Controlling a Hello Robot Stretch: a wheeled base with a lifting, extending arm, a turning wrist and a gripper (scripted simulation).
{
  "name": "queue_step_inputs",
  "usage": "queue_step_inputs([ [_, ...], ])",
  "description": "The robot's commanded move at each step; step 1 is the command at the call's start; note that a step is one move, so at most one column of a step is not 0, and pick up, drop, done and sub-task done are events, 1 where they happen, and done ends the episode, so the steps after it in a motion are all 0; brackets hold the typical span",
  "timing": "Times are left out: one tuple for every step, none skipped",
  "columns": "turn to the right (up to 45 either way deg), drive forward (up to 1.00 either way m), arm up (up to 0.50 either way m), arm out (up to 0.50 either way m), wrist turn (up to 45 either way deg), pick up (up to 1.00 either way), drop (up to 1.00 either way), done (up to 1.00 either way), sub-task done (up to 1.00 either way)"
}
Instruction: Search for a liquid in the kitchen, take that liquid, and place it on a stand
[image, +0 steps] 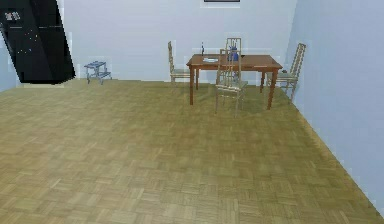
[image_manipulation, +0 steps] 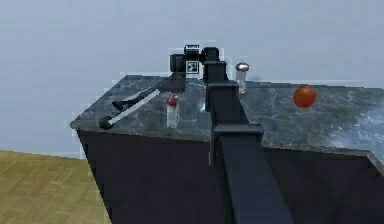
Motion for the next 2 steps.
queue_step_inputs([
  [0.0, 0.00, 0.00, 0.00, 45.0, 0.00, 0.00, 0.00, 0.00],
  [0.0, 0.00, 0.00, 0.00, 33.0, 0.00, 0.00, 0.00, 0.00],
])
